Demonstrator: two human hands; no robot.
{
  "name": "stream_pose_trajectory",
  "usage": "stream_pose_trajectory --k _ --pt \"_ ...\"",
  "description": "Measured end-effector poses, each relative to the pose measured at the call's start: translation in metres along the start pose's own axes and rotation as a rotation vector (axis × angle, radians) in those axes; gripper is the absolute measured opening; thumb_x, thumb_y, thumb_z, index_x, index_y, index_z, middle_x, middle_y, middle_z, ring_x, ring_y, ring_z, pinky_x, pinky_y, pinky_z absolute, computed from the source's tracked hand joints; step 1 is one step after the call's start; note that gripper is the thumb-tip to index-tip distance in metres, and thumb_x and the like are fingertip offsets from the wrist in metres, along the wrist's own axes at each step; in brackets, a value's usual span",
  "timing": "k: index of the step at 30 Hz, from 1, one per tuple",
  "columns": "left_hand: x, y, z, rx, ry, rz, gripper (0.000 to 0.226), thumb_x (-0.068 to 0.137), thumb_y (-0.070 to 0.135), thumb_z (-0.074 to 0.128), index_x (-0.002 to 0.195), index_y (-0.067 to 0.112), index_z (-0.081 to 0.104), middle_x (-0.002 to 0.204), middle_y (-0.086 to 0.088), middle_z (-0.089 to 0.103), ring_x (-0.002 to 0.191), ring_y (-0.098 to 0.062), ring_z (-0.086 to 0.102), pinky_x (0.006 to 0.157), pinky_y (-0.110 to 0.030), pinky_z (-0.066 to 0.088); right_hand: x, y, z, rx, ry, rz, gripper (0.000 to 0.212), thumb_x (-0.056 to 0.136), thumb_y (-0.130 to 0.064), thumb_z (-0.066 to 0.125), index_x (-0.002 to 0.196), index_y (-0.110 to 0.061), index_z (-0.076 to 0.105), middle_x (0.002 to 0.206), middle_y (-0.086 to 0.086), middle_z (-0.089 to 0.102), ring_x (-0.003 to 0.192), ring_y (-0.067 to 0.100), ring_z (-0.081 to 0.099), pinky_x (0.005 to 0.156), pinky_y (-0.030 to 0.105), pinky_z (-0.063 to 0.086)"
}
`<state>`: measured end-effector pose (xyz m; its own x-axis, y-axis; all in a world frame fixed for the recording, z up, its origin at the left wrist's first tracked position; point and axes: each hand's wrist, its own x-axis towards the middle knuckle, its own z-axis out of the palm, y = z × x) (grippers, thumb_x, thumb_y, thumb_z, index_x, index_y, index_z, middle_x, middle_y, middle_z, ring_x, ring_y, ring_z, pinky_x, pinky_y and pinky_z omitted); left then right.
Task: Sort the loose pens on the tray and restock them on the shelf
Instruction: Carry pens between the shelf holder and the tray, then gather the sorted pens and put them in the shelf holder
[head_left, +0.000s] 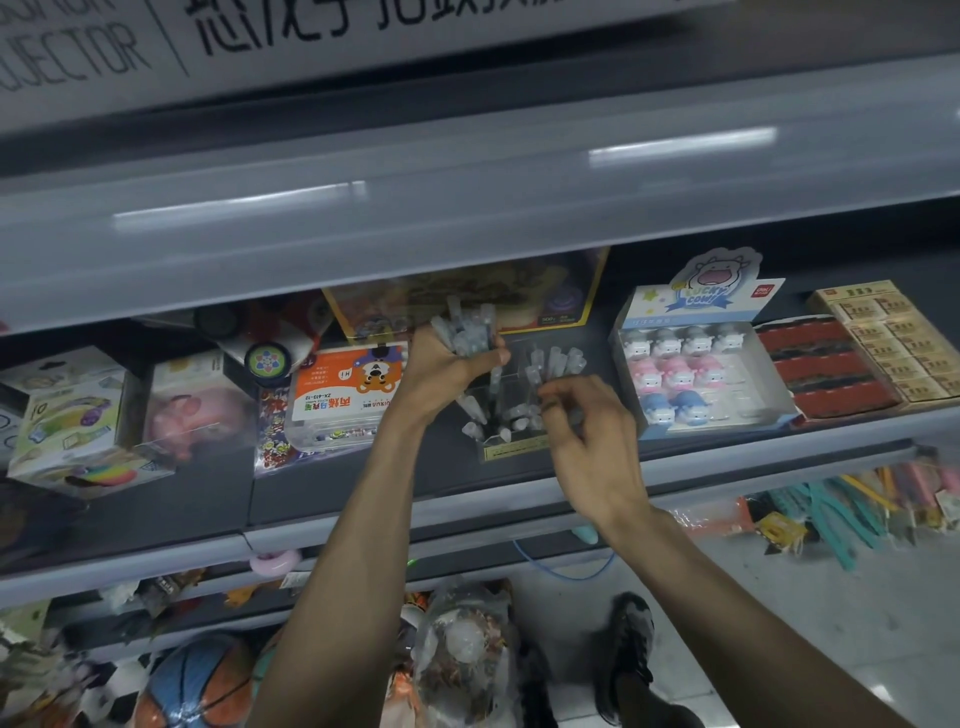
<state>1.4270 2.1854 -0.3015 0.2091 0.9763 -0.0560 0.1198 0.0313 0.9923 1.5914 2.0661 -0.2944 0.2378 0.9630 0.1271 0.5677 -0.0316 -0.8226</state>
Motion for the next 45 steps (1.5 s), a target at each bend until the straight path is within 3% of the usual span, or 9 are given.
stream_pose_trajectory --k 6,13,18,27,30,33,38,42,45 --pt "-0.004 -0.004 -0.003 -0.060 0.019 -0.051 0.036 0.076 -0.003 0.088 0.104 0.012 0.072 0.103 -0.003 0.079 0.099 -0.021 0.075 0.089 -0.038 0.060 0.000 -0.001 0.002 -0.025 -0.022 -0.011 0.016 0.097 -0.016 0.056 0.104 -0.022 0.069 0.104 -0.012 0.063 0.102 0.007 0.054 0.080 0.007 0.037" --pt "-0.021 -0.014 -0.012 -0.084 -0.001 -0.062 0.051 0.082 0.003 0.085 0.125 0.021 0.065 0.116 0.000 0.076 0.113 -0.020 0.070 0.100 -0.039 0.056 0.001 0.002 0.003 -0.093 -0.063 -0.050 0.020 0.098 -0.018 0.051 0.109 -0.021 0.068 0.110 -0.009 0.064 0.106 0.011 0.052 0.087 0.032 0.050" --pt "-0.037 -0.005 -0.022 -0.027 -0.045 -0.066 0.056 0.088 0.005 0.080 0.139 0.017 0.060 0.127 0.001 0.073 0.121 -0.016 0.067 0.104 -0.035 0.053 -0.001 0.001 -0.007 -0.166 -0.118 -0.076 0.026 0.102 -0.022 0.048 0.117 -0.020 0.068 0.117 -0.007 0.066 0.107 0.013 0.052 0.092 0.036 0.050" --pt "-0.066 0.018 -0.030 0.408 -0.032 -0.081 0.028 0.103 0.017 0.060 0.130 0.018 0.069 0.128 0.008 0.070 0.122 -0.012 0.063 0.109 -0.034 0.046 -0.002 -0.012 -0.029 -0.423 -0.281 -0.151 0.040 0.104 -0.032 0.043 0.138 -0.018 0.057 0.133 0.003 0.064 0.118 0.026 0.053 0.101 0.041 0.046" --pt "-0.083 0.025 -0.027 0.561 -0.009 -0.154 0.038 0.106 0.018 0.056 0.143 0.011 0.060 0.142 -0.001 0.064 0.132 -0.018 0.056 0.109 -0.024 0.038 0.000 -0.020 -0.037 -0.513 -0.358 -0.185 0.049 0.105 -0.036 0.040 0.148 -0.015 0.050 0.144 0.006 0.058 0.126 0.029 0.050 0.106 0.042 0.043" --pt "-0.103 0.035 -0.021 0.678 0.018 -0.193 0.041 0.104 0.023 0.057 0.145 0.014 0.060 0.144 -0.006 0.063 0.132 -0.028 0.058 0.109 -0.035 0.046 0.000 -0.028 -0.047 -0.572 -0.434 -0.235 0.052 0.106 -0.038 0.038 0.153 -0.016 0.044 0.154 0.006 0.050 0.136 0.029 0.045 0.112 0.042 0.039" --pt "-0.148 0.071 0.008 0.817 0.078 -0.229 0.025 0.095 0.026 0.051 0.113 0.020 0.068 0.108 -0.015 0.072 0.101 -0.039 0.065 0.084 -0.047 0.057 -0.005 -0.036 -0.070 -0.616 -0.496 -0.346 0.054 0.106 -0.041 0.036 0.155 -0.020 0.041 0.160 0.003 0.043 0.143 0.026 0.039 0.114 0.043 0.036" --pt "-0.188 0.100 0.037 0.874 0.127 -0.294 0.011 0.089 0.028 0.052 0.084 0.031 0.061 0.107 -0.013 0.073 0.100 -0.037 0.066 0.084 -0.044 0.057 -0.012 -0.043 -0.091 -0.629 -0.544 -0.440 0.055 0.105 -0.043 0.035 0.153 -0.018 0.042 0.159 0.005 0.043 0.141 0.027 0.040 0.113 0.044 0.037" --pt "-0.221 0.111 0.053 0.906 0.215 -0.371 0.040 0.085 0.035 0.049 0.118 0.023 0.069 0.120 -0.016 0.072 0.111 -0.038 0.066 0.091 -0.045 0.057 -0.022 -0.048 -0.101 -0.628 -0.586 -0.550 0.053 0.104 -0.044 0.036 0.146 -0.015 0.048 0.153 0.007 0.048 0.142 0.027 0.039 0.114 0.043 0.036"
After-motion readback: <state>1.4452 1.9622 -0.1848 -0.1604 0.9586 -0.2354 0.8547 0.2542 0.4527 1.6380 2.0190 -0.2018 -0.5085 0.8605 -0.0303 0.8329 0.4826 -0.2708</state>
